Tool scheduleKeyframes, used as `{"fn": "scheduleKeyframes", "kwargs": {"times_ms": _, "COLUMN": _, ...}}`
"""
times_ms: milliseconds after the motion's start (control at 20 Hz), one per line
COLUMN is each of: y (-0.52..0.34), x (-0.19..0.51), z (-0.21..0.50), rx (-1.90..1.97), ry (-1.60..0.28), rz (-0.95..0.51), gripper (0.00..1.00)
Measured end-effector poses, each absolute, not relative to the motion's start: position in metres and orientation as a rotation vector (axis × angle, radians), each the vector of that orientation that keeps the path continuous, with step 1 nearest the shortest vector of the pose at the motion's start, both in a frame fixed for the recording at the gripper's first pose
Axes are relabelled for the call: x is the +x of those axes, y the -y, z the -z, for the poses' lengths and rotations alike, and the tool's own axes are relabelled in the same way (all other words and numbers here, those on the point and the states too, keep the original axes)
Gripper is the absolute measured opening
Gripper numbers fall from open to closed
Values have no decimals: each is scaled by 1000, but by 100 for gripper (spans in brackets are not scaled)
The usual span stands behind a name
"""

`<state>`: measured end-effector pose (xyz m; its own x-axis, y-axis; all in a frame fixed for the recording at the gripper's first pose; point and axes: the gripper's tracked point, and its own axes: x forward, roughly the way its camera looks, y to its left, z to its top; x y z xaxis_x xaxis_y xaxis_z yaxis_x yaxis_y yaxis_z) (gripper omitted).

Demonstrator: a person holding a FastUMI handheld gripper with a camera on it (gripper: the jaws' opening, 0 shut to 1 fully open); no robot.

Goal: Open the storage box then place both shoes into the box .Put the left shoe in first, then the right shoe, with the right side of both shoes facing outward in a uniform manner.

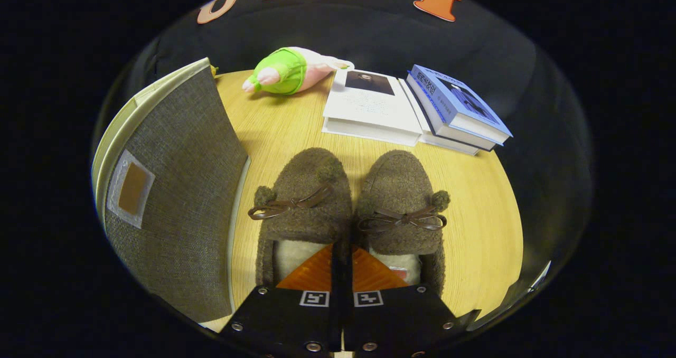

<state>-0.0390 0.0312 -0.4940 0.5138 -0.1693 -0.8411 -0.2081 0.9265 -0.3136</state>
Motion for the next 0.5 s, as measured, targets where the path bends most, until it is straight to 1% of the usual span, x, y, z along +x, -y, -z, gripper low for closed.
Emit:
{"fn": "scheduleKeyframes", "kwargs": {"times_ms": 50, "y": -34, "x": -39, "z": 490, "rx": -404, "ry": -1023, "rz": -28, "gripper": 1}}
{"fn": "scheduleKeyframes", "kwargs": {"times_ms": 250, "y": -51, "x": -47, "z": 472, "rx": -266, "ry": -999, "rz": -29, "gripper": 1}}
{"fn": "scheduleKeyframes", "kwargs": {"times_ms": 500, "y": -56, "x": -52, "z": 440, "rx": -249, "ry": -947, "rz": -26, "gripper": 0}}
